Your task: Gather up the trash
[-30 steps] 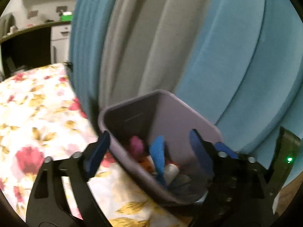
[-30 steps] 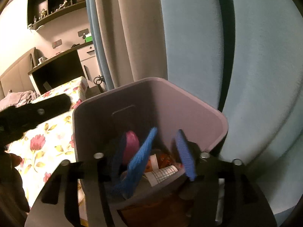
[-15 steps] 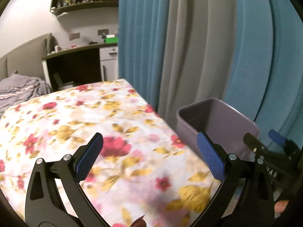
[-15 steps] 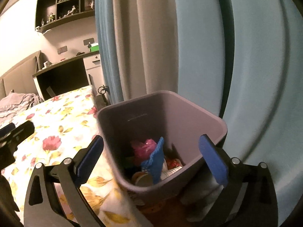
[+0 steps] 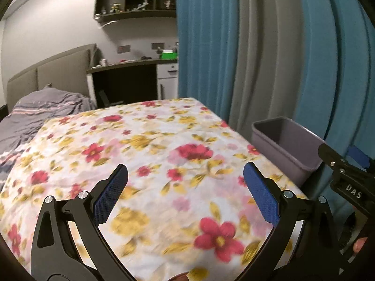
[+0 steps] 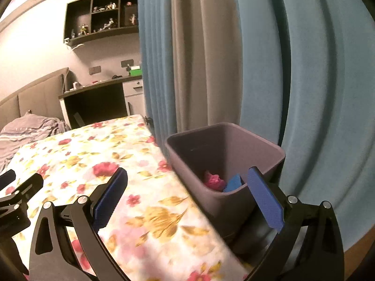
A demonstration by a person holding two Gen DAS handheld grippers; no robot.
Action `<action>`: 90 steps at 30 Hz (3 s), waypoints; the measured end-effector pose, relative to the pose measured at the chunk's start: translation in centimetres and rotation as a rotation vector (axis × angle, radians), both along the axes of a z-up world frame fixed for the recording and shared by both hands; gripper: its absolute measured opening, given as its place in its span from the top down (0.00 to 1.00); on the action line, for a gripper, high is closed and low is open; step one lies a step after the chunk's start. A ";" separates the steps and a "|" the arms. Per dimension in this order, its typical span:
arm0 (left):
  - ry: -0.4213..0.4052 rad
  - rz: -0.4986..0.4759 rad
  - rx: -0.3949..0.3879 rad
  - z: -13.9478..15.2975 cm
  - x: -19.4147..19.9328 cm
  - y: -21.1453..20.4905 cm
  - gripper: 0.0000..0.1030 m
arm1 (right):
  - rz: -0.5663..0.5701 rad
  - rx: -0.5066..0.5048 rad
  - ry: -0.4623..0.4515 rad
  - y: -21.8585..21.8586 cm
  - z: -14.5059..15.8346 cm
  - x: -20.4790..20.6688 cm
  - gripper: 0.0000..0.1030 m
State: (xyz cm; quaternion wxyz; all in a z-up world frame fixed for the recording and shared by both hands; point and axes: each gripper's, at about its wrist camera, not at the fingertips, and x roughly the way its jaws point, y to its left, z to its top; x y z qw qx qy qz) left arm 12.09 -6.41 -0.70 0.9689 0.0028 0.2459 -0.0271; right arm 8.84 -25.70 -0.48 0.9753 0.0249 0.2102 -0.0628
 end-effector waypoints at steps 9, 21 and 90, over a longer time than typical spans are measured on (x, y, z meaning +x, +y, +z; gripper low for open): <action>-0.021 0.076 0.022 0.1 -4.8 4.2 0.06 | 0.053 -0.029 -0.048 4.2 0.5 -3.9 0.05; -0.043 0.095 -0.009 0.5 -7.6 6.9 0.06 | 0.092 -0.048 -0.040 7.4 0.0 -5.8 0.05; -0.028 0.103 -0.016 0.0 -7.2 6.7 0.06 | 0.105 -0.026 -0.053 7.9 0.4 -5.5 0.05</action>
